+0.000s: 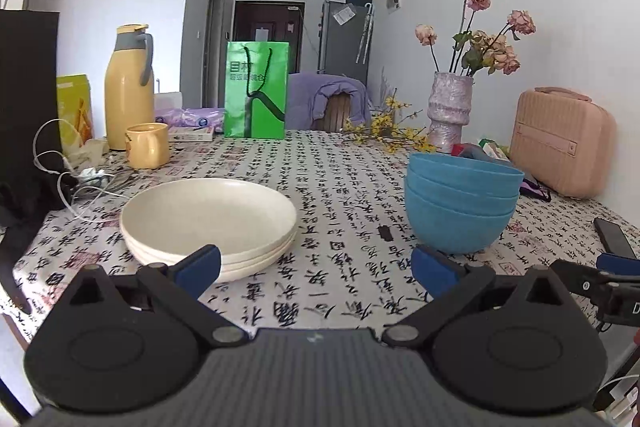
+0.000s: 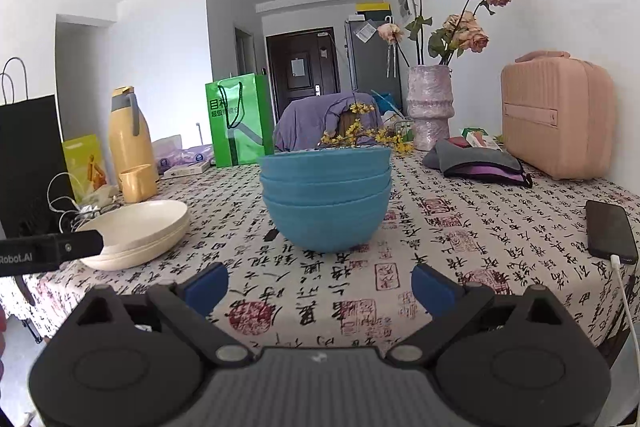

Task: Organize plates and bowls
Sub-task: 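Move both grippers to the stack of three blue bowls, then close both grippers on the rim of the bowl stack, then carry the bowl stack with both grippers over the cream plate stack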

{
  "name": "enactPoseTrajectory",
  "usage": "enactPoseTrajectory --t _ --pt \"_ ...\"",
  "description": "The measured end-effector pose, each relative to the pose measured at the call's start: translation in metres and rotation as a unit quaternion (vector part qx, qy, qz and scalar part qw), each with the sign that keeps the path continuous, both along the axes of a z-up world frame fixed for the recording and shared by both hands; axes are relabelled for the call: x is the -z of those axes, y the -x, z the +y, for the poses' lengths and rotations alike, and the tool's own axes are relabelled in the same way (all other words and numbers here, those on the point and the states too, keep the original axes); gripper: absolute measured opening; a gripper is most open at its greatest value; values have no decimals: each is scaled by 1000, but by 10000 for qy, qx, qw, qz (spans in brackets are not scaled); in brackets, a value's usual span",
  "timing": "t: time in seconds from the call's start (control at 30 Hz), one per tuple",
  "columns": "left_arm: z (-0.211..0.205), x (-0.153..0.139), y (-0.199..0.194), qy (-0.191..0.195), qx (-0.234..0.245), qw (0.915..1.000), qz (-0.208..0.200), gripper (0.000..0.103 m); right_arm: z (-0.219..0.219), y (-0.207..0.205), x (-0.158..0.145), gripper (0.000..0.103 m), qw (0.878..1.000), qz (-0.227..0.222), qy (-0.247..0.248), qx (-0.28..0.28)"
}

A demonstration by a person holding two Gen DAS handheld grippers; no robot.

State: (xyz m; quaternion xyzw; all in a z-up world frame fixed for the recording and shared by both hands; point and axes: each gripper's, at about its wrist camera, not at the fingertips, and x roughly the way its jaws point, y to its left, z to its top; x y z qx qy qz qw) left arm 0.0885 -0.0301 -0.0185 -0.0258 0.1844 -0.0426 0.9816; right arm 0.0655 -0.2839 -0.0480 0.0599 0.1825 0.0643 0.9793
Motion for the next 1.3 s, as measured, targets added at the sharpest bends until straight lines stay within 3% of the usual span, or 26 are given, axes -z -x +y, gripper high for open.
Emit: enactPoseTrajectory --t 0.17,0.27,0.4,0.57,0.63,0.83,0.87,0.97,1.17,1.3 --pt "-14 -22 -59 565 539 9958 480 103 -43 -51 -28 98 9982 173 -555 -163" --pt "-26 -36 -103 976 978 9864 885 103 -67 -93 -48 97 9955 463 -781 -281" --pt "-47 -46 -158 1126 1392 9738 1405 103 -88 -155 -63 97 9884 1058 -918 -591" --pt "-67 -34 -216 1159 1465 9583 2162 101 -102 -230 -49 88 9600 2120 -1590 -910" --pt "-73 -25 -235 1126 1559 9508 2429 90 -100 -252 -39 84 9483 2483 -1681 -1037" --pt "-81 5 -271 1169 1668 9194 3365 62 -86 -290 -14 55 9252 3255 -1442 -1316" --pt "-81 8 -274 1141 1661 9163 3460 59 -85 -294 -12 49 9236 3331 -1354 -1333" --pt "-82 20 -286 1211 1751 8938 3947 56 -84 -305 -8 38 9143 3591 -1163 -1471" --pt "-84 26 -298 1195 1990 8705 4340 54 -88 -323 1 36 8866 4062 -1211 -1850" --pt "-83 29 -303 1244 1963 8639 4468 51 -88 -334 4 35 8770 4196 -1334 -1922"
